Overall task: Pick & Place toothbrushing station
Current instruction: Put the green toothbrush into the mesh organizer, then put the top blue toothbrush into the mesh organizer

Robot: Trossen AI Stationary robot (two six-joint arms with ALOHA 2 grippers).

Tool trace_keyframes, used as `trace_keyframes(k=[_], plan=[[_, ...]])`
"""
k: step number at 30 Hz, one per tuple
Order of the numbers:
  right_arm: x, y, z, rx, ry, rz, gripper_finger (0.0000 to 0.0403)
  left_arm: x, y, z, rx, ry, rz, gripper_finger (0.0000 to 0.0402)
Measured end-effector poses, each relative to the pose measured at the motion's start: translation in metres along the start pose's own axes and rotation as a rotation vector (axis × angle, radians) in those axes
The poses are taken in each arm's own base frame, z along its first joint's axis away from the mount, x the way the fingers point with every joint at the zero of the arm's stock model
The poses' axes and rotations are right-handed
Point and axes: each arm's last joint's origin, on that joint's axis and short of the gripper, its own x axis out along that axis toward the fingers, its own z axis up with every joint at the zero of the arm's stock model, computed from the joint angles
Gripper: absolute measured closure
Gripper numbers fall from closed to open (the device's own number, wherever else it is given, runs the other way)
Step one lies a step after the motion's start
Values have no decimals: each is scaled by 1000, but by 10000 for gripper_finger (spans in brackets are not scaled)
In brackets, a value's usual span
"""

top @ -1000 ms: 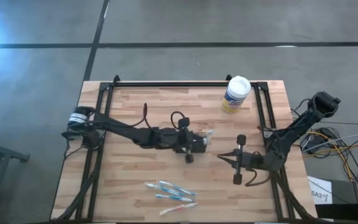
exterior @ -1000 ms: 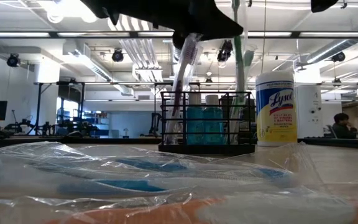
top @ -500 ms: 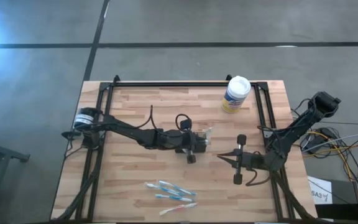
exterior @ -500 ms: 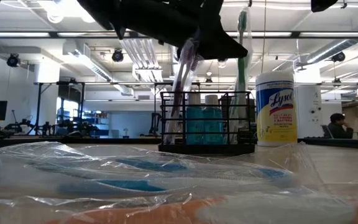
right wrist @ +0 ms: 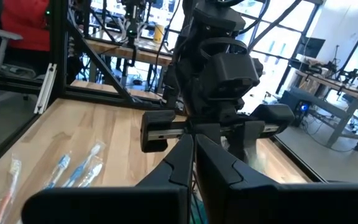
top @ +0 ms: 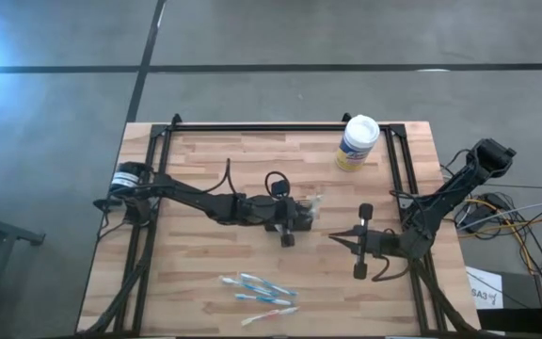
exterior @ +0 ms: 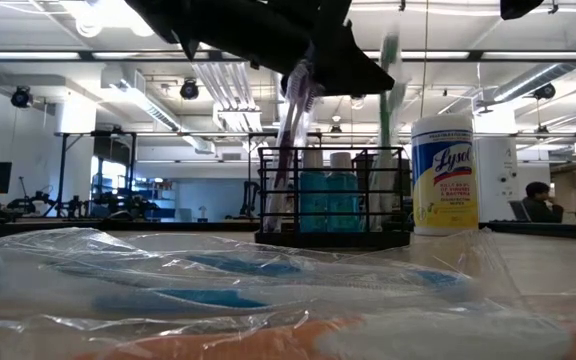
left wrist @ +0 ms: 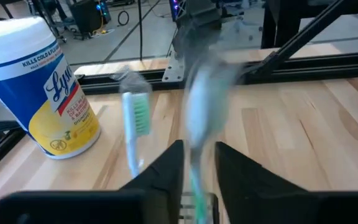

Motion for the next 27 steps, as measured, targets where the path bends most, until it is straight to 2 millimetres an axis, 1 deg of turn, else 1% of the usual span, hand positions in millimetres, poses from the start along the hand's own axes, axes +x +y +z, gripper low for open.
trace_keyframes(k=[4,8,11,13,16,20,21,23,24,27], plan=[[0,0,0,0,0,0,390,0,0,-1,2,7,0,259],[0,0,0,0,0,0,390,-4,2,6,-3,-14,1,214],[0,0,0,0,0,0,390,-14,4,20,13,-52,1,190],[0,0,0,0,0,0,390,-28,6,37,35,-92,-3,181],[0,0,0,-1,1,0,390,-61,8,64,71,-117,-25,176],[0,0,0,5,2,2,390,-123,14,92,113,-79,-109,178],[0,0,-1,6,2,3,390,-139,16,96,113,-57,-128,180],[0,0,-1,7,3,5,390,-171,21,101,81,-22,-153,186],[0,0,-1,8,2,9,390,-186,24,100,52,-8,-160,190],[0,1,-1,7,-1,45,390,-221,32,87,-55,-2,-123,213]])
